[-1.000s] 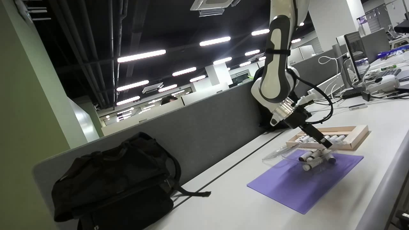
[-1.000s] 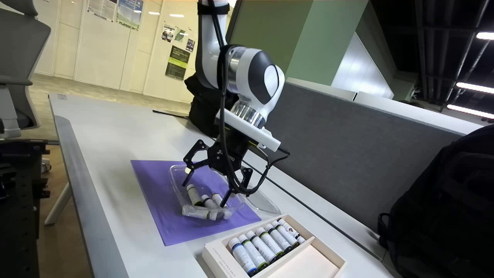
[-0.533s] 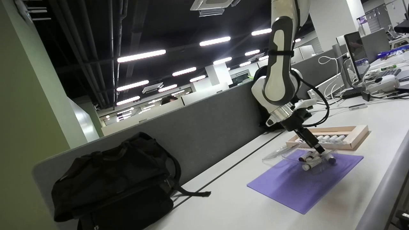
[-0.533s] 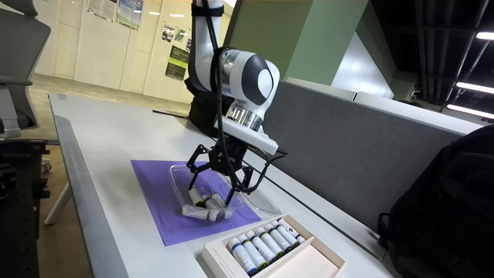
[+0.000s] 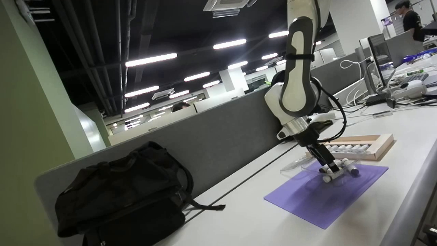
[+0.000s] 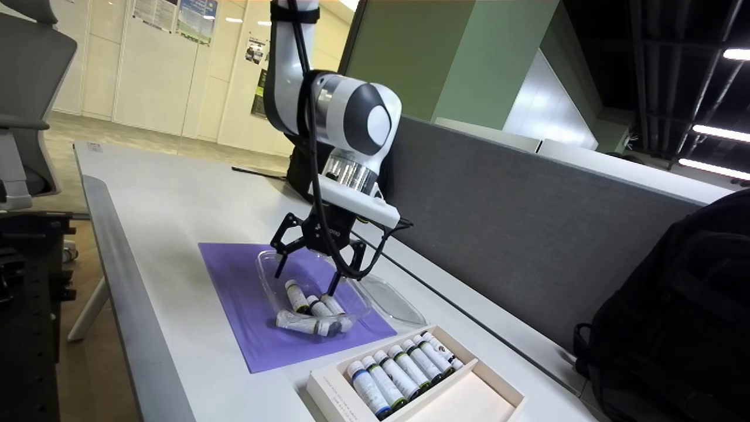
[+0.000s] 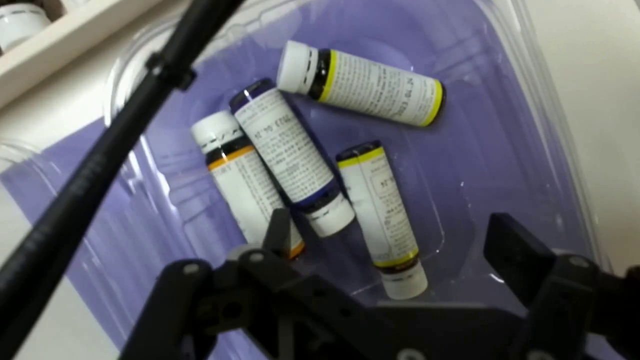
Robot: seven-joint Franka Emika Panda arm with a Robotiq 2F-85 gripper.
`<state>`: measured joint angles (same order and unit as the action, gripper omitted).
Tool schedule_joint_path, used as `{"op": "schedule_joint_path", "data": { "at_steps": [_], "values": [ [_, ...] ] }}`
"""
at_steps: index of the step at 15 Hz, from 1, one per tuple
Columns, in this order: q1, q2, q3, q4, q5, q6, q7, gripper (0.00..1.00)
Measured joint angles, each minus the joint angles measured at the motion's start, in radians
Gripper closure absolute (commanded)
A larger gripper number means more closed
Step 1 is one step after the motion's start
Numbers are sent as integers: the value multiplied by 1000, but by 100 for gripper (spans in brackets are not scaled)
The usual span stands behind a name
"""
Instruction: Put one bottle from the container into the bottom of the segment tray
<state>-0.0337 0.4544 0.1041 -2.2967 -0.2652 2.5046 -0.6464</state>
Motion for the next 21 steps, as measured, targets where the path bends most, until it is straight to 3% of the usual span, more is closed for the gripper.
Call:
{"op": "schedule_joint_path", "data": {
  "at_steps": [5,12,21],
  "values": [
    [25,11,1,-27,-60,35,-11,0],
    [120,14,-63,-34,-328,40,15,0],
    [129,14,-67,-33,-343,37,39,0]
  ]
}}
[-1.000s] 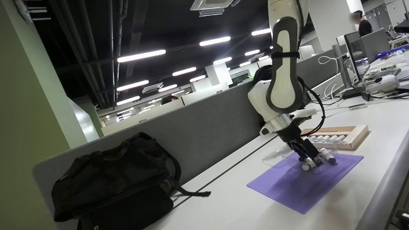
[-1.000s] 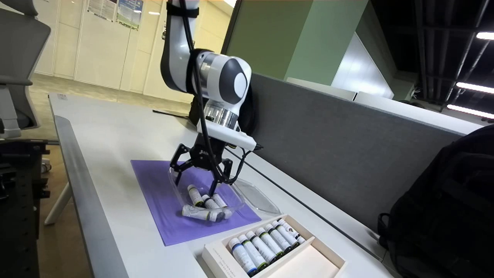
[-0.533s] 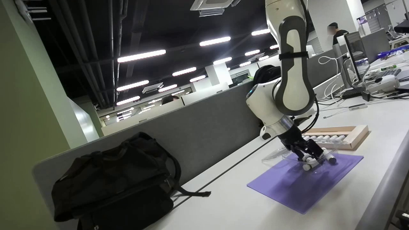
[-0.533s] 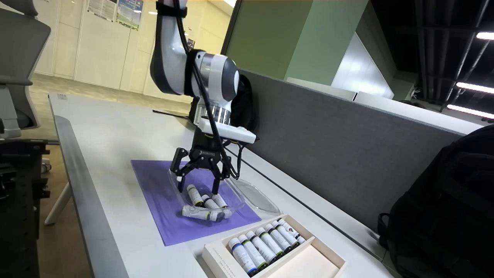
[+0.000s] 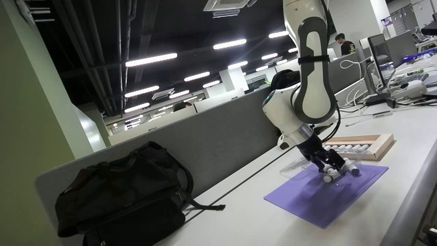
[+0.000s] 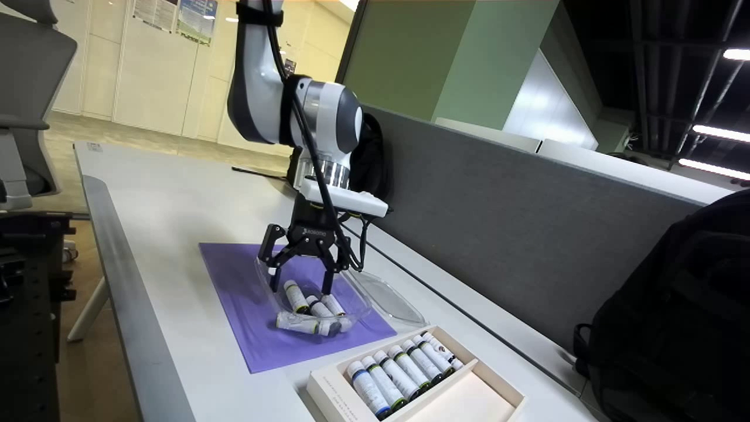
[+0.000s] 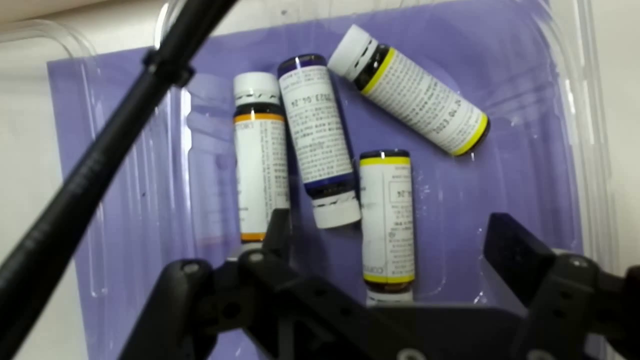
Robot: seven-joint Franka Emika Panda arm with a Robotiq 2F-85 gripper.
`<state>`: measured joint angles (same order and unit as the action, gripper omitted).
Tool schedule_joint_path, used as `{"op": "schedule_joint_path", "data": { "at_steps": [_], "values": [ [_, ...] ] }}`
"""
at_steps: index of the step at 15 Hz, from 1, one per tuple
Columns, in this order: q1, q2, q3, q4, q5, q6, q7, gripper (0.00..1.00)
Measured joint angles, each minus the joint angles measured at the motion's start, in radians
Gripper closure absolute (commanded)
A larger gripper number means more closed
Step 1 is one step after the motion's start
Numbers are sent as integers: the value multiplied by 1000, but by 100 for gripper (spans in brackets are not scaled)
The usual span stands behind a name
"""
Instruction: Put one bottle from the container into the bottom of the segment tray
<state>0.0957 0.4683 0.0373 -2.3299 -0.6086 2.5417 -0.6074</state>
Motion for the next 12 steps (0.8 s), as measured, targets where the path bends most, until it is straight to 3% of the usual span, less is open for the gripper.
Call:
{"op": "schedule_joint_path", "data": {
  "at_steps": [4,5,7,12],
  "values": [
    [7,0,13,0,-5,-25,0,0],
    [12,0,16,1,-12,-28,0,25],
    [22,1,17,1,-48,-27,3,33],
    [25,13,10,1,-158,0,33,69]
  ]
}}
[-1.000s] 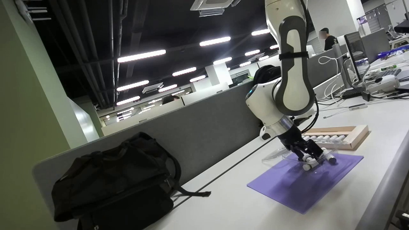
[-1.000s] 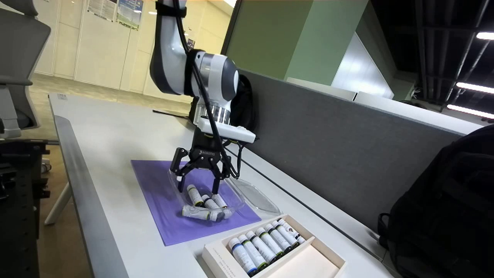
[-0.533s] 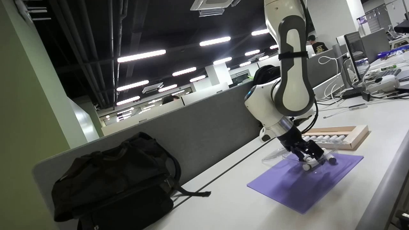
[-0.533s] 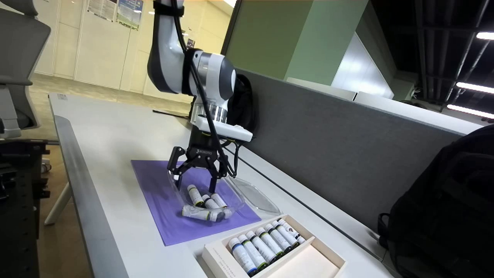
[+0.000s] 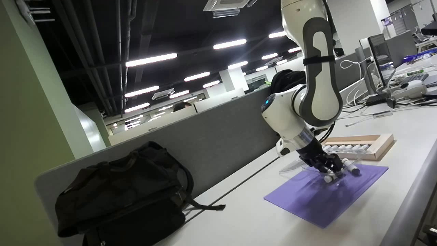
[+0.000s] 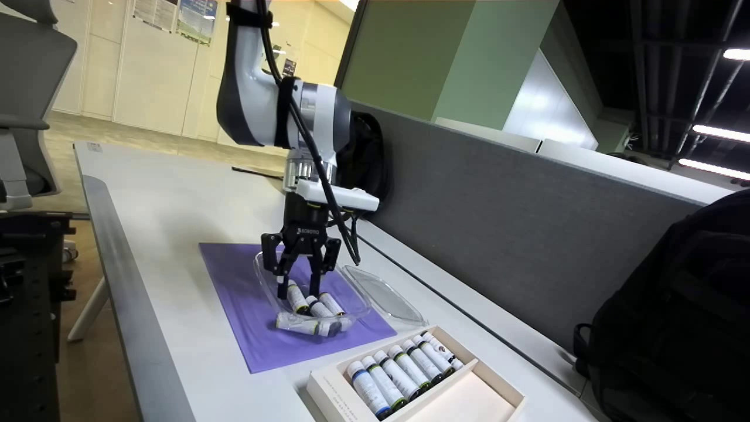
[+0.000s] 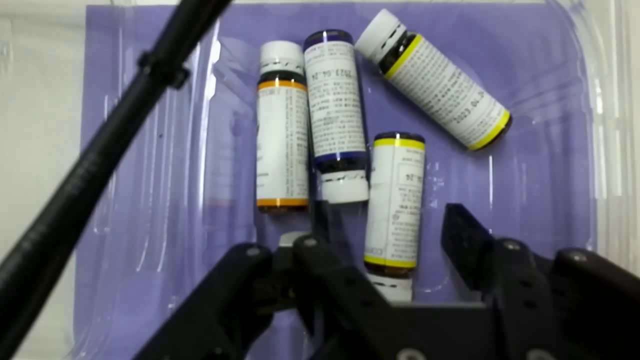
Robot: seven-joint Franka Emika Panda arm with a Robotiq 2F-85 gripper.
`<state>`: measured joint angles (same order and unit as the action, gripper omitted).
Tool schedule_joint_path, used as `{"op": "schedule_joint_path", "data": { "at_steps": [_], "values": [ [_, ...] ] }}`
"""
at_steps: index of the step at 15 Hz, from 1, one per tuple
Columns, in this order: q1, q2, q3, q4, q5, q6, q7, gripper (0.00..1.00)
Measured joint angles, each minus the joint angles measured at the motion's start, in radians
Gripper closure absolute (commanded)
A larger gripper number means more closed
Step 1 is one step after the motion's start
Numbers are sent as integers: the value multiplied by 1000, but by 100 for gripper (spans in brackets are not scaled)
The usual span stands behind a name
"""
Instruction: Put one bottle from the container into the bottom of the segment tray
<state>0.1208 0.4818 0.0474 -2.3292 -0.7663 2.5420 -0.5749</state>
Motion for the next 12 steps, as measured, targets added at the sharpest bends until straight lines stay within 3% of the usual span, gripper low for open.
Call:
{"op": "schedule_joint_path", "data": {
  "at_steps": [4,9,12],
  "values": [
    [-2,16,-4,0,-75,34,49,96],
    [-15,13,2,-1,-67,36,76,93],
    [-44,-14,30,-4,20,10,65,93]
  ]
}}
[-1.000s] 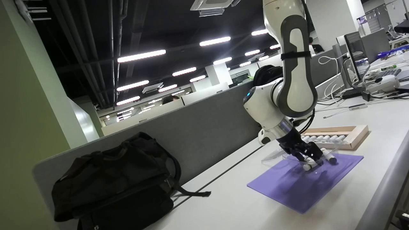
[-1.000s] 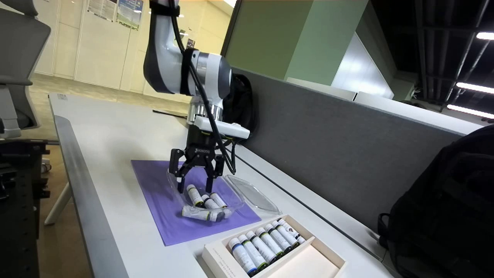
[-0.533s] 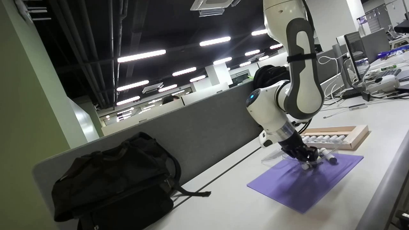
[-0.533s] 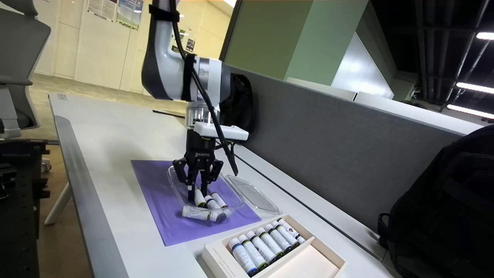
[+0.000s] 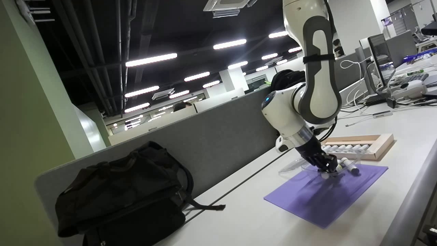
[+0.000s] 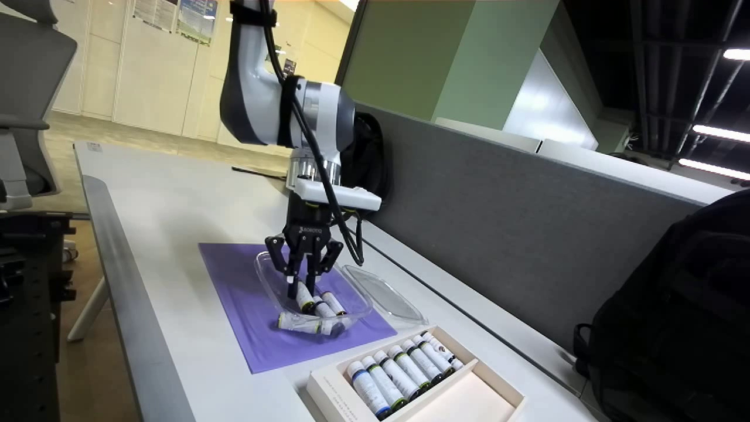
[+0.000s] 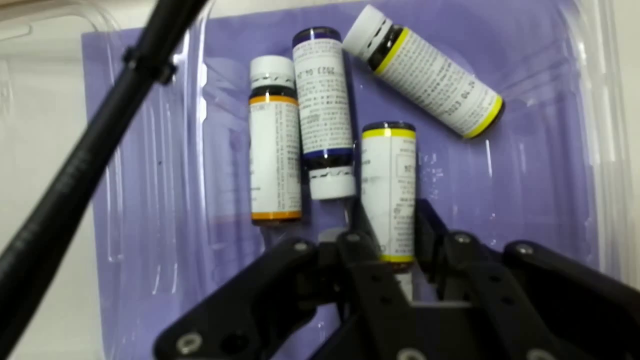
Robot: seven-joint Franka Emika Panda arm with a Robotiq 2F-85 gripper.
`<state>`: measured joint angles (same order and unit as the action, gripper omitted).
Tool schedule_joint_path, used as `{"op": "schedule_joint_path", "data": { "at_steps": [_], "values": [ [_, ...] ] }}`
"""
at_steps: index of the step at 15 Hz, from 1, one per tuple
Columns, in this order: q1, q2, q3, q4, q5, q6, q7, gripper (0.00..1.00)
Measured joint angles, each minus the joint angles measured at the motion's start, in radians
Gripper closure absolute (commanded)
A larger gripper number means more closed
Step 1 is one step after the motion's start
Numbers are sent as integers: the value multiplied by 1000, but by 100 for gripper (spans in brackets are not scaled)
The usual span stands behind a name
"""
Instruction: Put one bottle from the container into the bottom of the segment tray
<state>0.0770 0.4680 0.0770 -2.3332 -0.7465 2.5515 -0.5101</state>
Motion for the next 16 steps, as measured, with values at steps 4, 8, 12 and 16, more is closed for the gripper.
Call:
{"op": "schedule_joint_path", "data": {
  "at_steps": [4,8,12,16],
  "values": [
    [-24,-99,30,-24,126,-82,-29,93],
    [-24,-233,10,-85,129,-145,-21,93],
    [-41,-340,-45,-178,-28,-238,-23,93],
    [-105,-394,-116,-266,-268,-311,-42,93]
  ]
}}
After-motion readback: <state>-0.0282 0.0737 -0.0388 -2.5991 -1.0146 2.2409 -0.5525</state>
